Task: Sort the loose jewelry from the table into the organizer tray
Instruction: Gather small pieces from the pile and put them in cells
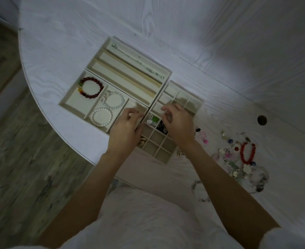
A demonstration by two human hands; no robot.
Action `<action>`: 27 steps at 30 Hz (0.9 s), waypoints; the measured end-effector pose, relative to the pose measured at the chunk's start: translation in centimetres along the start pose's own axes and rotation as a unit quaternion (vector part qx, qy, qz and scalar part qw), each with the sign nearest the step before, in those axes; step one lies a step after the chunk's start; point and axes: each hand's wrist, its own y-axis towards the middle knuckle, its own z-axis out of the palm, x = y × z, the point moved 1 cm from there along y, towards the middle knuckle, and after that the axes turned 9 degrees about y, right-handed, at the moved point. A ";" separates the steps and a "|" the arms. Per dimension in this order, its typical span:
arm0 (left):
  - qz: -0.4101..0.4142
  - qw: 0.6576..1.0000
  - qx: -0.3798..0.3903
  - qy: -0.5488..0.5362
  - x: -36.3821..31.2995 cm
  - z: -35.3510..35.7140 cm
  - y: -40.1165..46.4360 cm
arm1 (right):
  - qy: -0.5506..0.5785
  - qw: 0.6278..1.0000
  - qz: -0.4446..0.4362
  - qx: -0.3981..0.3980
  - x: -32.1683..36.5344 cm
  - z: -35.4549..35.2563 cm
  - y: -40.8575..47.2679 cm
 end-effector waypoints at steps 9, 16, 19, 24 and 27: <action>0.076 0.993 0.016 0.093 0.0 1.6 1.8 | -0.161 0.979 -0.108 0.071 1.4 1.4 0.9; -0.010 0.999 0.035 0.004 0.0 2.4 1.6 | -0.174 0.972 -0.145 0.060 1.2 1.8 0.9; -0.084 0.994 0.053 -0.055 -0.3 2.7 2.0 | -0.148 0.975 -0.150 0.066 0.7 1.7 0.8; -0.125 0.988 0.068 -0.065 -0.5 3.1 2.6 | -0.095 0.990 -0.086 0.060 0.0 1.1 1.3; -0.118 0.988 0.065 -0.076 -0.2 3.1 2.7 | -0.106 0.989 -0.089 0.060 0.0 1.3 1.6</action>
